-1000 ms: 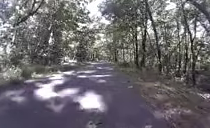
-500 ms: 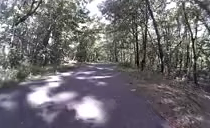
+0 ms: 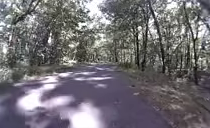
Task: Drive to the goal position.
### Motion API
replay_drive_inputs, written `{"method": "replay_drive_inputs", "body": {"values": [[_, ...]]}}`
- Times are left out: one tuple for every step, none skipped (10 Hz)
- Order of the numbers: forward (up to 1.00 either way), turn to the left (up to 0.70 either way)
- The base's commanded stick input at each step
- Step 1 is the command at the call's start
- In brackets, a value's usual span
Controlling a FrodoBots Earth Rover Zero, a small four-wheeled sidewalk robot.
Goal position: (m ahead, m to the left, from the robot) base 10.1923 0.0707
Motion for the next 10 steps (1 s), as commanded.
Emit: {"method": "replay_drive_inputs", "body": {"values": [[0.45,0.0],[0.45,0.0],[0.45,0.0],[0.45,0.0],[0.45,0.0],[0.45,0.0],[0.45,0.0],[0.45,0.0],[0.45,0.0],[0.45,0.0]]}}
